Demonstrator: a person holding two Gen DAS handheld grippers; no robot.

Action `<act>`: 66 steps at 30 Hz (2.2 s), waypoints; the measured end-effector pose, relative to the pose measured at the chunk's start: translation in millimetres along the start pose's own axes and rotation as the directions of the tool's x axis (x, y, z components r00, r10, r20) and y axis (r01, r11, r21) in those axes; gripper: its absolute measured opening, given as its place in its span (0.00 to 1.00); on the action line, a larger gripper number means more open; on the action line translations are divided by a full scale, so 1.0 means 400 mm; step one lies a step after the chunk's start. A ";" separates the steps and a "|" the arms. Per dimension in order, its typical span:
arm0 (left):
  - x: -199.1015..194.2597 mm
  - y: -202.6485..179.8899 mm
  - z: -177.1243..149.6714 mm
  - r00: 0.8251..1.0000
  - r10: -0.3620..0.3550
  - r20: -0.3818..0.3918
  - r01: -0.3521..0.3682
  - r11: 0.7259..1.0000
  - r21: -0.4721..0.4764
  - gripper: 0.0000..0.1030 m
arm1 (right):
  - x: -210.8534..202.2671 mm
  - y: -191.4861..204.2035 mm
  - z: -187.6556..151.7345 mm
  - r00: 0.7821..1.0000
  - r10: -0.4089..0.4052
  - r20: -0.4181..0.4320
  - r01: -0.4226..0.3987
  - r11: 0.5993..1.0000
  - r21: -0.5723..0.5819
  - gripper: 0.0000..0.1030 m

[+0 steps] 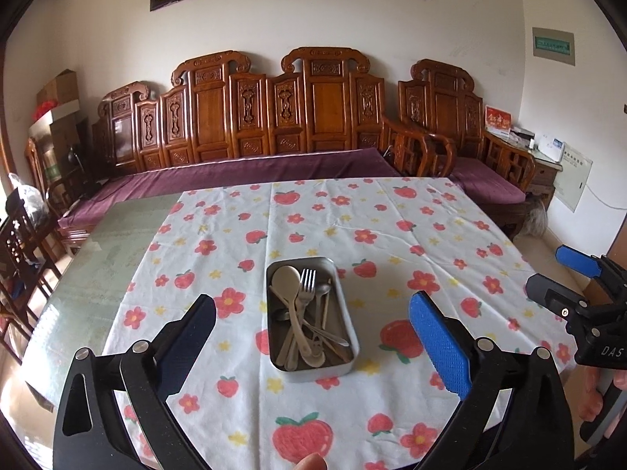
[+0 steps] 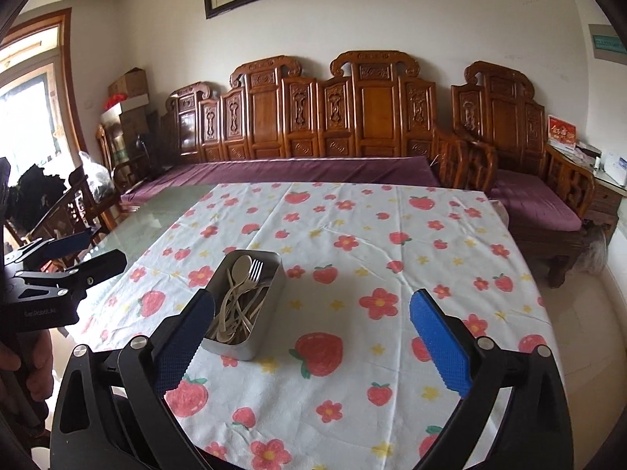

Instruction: Organize utensils

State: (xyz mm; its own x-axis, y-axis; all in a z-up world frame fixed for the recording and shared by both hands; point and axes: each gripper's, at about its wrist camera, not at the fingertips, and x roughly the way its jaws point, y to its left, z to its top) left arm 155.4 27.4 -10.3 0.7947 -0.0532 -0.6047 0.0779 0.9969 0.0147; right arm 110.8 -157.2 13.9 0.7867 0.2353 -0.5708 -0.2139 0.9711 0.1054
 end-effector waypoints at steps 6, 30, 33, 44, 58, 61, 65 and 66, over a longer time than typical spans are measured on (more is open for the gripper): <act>-0.067 -0.050 0.003 1.000 -0.014 0.028 0.014 1.000 -0.002 0.93 | -0.083 -0.020 0.005 0.998 -0.021 0.058 0.021 1.000 0.012 0.98; -0.315 -0.116 0.064 0.969 -0.028 0.247 0.029 1.000 0.000 0.93 | -0.337 0.026 0.057 0.961 -0.054 0.271 0.065 0.997 -0.033 0.98; -0.328 -0.116 0.056 0.966 -0.019 0.258 0.021 1.000 -0.002 0.93 | -0.350 0.026 0.062 0.959 -0.052 0.280 0.063 0.998 -0.028 0.98; -0.324 -0.115 0.048 0.967 -0.017 0.254 0.020 1.000 -0.008 0.93 | -0.358 0.023 0.063 0.958 -0.053 0.282 0.062 0.998 -0.021 0.98; -0.325 -0.115 0.045 0.967 -0.016 0.254 0.019 1.000 -0.009 0.93 | -0.354 0.020 0.062 0.958 -0.052 0.281 0.059 0.998 -0.019 0.98; -0.323 -0.115 0.042 0.967 -0.016 0.253 0.019 1.000 -0.010 0.93 | -0.353 0.020 0.061 0.958 -0.052 0.280 0.061 0.998 -0.022 0.98; -0.321 -0.116 0.039 0.968 -0.017 0.251 0.020 1.000 -0.011 0.93 | -0.344 0.023 0.050 0.959 -0.047 0.278 0.055 0.998 -0.019 0.98; -0.319 -0.116 0.039 0.968 -0.016 0.252 0.019 1.000 -0.010 0.93 | -0.342 0.026 0.049 0.959 -0.048 0.278 0.055 0.998 -0.019 0.98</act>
State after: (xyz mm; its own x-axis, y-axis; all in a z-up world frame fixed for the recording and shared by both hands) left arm 59.5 -13.0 78.6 0.9193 -0.0825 -0.3847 0.0872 0.9962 -0.0052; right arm 12.4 -178.7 108.9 0.9258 0.1902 -0.3266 -0.1812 0.9817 0.0582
